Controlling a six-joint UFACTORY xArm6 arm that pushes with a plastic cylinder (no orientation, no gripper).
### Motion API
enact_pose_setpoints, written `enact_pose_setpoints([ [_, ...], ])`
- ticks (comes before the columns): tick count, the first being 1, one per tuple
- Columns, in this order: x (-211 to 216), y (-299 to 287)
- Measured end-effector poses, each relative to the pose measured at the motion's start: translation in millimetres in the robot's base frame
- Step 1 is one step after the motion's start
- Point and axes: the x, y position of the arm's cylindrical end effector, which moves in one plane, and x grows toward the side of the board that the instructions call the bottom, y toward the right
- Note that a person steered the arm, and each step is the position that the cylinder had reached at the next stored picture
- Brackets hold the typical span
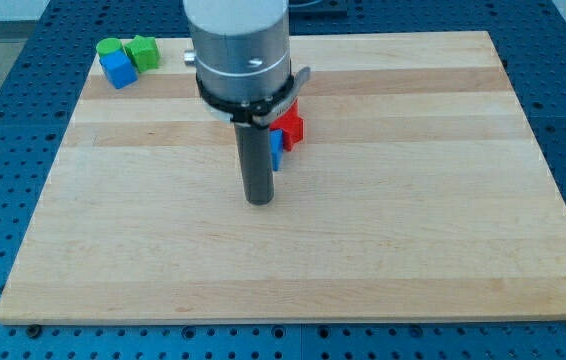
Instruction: Push the blue triangle to the bottom right of the red star
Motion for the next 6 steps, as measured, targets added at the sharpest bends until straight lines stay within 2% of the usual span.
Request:
enact_pose_setpoints([
  [1, 0.3, -44.3],
  [2, -8.4, -50.1],
  [6, -96.9, 70.0],
])
